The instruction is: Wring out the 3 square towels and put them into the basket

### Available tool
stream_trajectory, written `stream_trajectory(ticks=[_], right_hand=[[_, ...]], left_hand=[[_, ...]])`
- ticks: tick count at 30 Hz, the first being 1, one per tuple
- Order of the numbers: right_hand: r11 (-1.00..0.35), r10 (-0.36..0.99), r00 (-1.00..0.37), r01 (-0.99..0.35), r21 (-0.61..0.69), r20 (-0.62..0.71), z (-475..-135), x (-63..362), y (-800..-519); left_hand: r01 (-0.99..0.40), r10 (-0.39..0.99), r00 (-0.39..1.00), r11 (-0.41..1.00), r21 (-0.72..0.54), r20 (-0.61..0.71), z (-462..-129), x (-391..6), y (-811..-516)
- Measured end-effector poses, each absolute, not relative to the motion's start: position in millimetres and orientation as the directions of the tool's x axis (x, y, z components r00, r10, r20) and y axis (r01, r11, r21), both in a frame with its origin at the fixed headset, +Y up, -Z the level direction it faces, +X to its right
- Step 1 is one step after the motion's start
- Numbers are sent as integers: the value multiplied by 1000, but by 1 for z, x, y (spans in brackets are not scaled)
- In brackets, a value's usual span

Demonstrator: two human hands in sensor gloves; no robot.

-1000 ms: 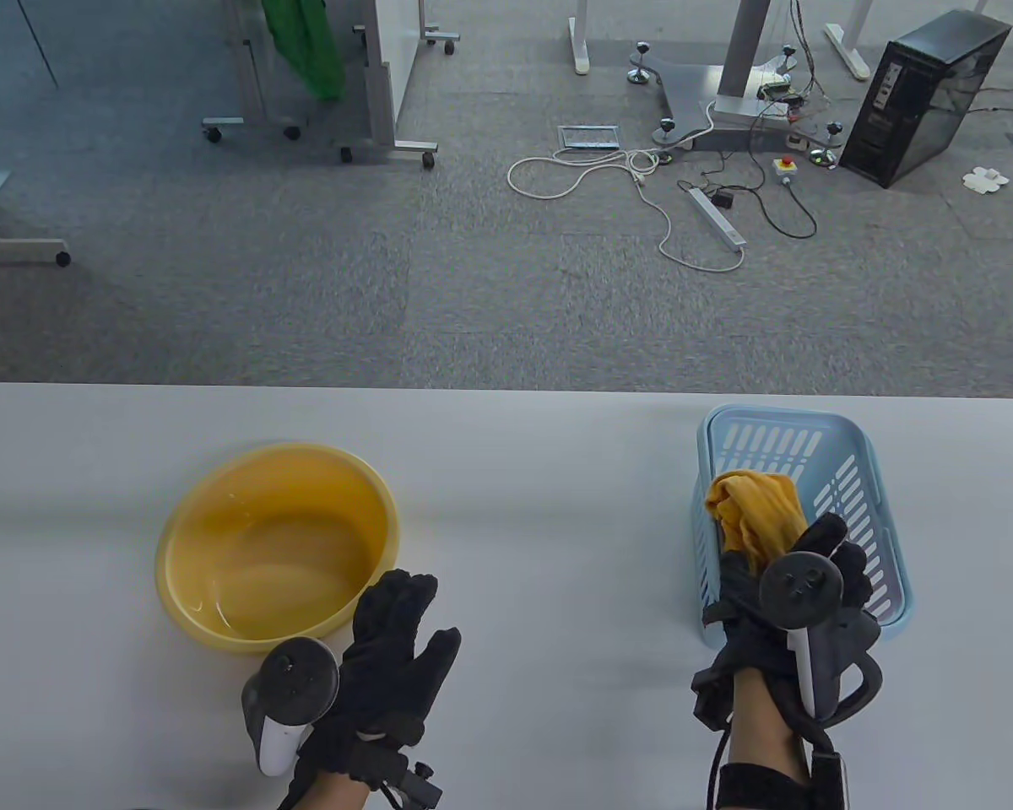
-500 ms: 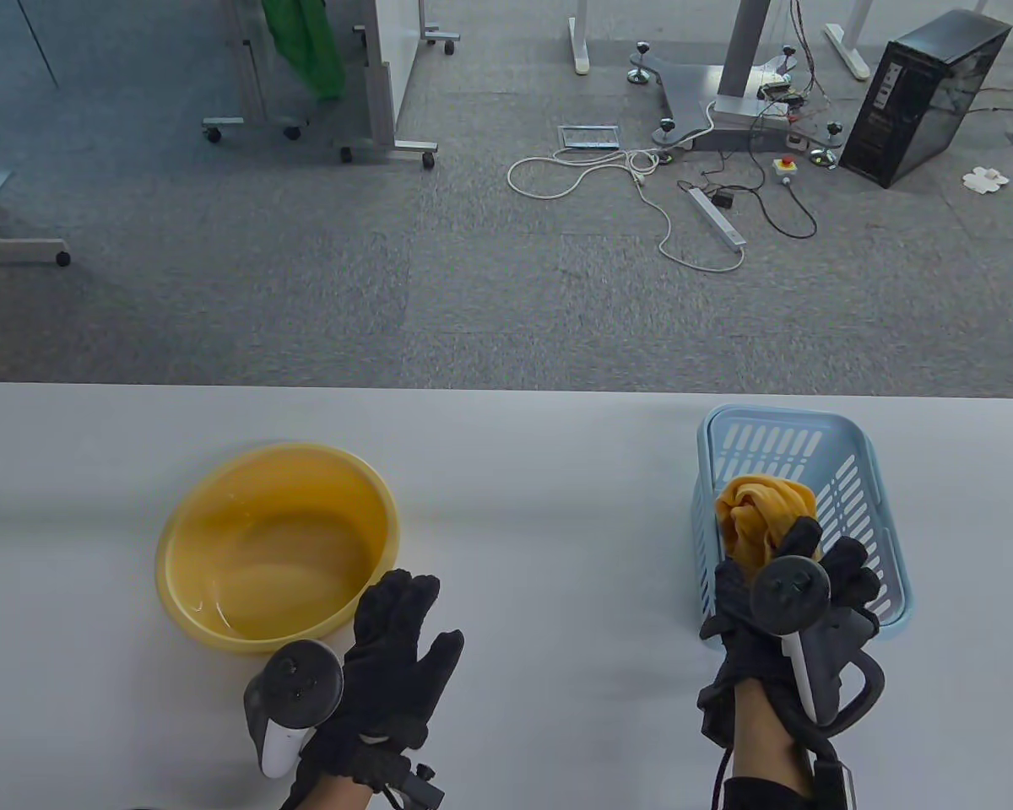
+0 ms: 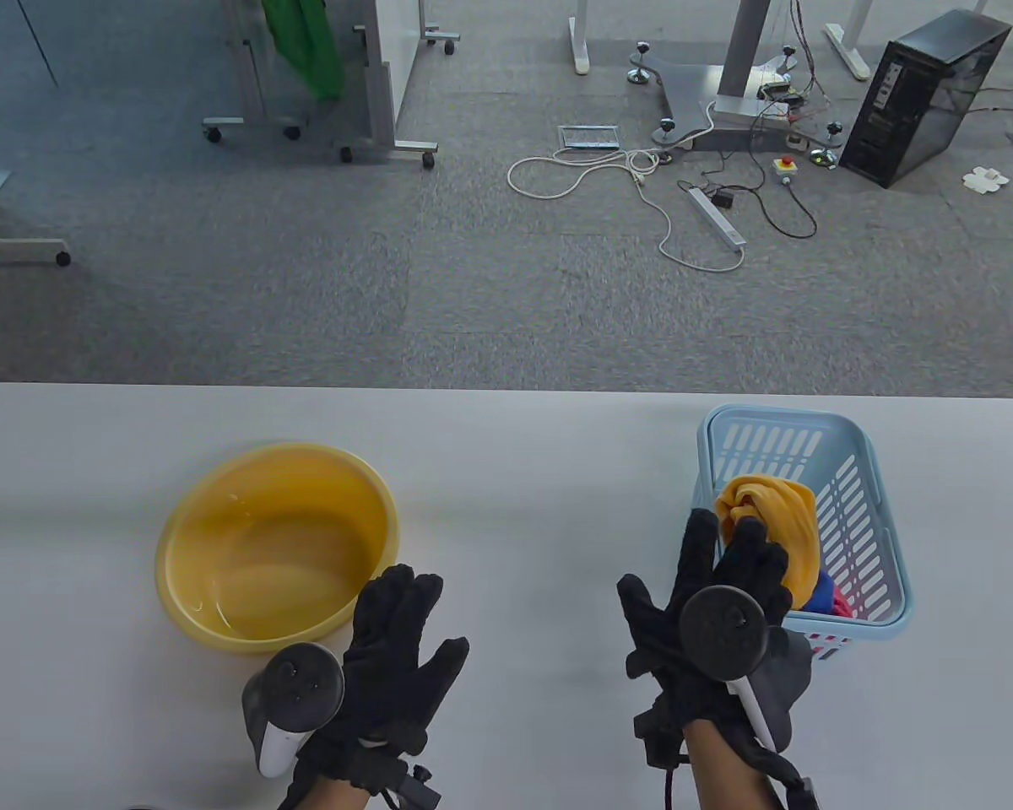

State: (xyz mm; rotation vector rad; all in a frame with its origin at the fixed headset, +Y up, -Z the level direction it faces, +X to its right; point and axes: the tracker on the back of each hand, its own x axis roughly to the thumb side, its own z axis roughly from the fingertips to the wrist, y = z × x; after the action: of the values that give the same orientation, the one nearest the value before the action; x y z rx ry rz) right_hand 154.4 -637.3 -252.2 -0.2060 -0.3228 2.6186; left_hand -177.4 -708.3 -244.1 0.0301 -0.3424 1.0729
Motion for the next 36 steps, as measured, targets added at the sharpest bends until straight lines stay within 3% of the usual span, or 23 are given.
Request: stream_trajectory(ticks=[4,8,13,17,23,31,36], right_hand=[[-852,494,-869,-476,-220,-32,-247,138,-649],[-773,616,-788,-607,-185,14,-242,128,-667],[-743,653,-757,-648,-165,33,-238,118,-689],[-690,686,-720,-689,-220,106,-233,111,-695],[-718,644,-750,-660,-220,148,-230,95,-701],[-820,555,-821,-567,-81,136,-223,86,-723],[-808,574,-811,-583,-81,110,-223,92,-726]], left_hand=[[-843,824,475,526,-108,308,-243,-178,-707],[-842,817,471,529,-105,333,-244,-177,-708],[-819,799,503,563,-114,330,-244,-174,-711],[-806,786,523,581,-108,330,-245,-173,-712],[-783,765,558,614,-100,323,-244,-171,-716],[-715,704,607,686,-132,369,-244,-161,-723],[-679,681,637,717,-155,360,-243,-154,-727]])
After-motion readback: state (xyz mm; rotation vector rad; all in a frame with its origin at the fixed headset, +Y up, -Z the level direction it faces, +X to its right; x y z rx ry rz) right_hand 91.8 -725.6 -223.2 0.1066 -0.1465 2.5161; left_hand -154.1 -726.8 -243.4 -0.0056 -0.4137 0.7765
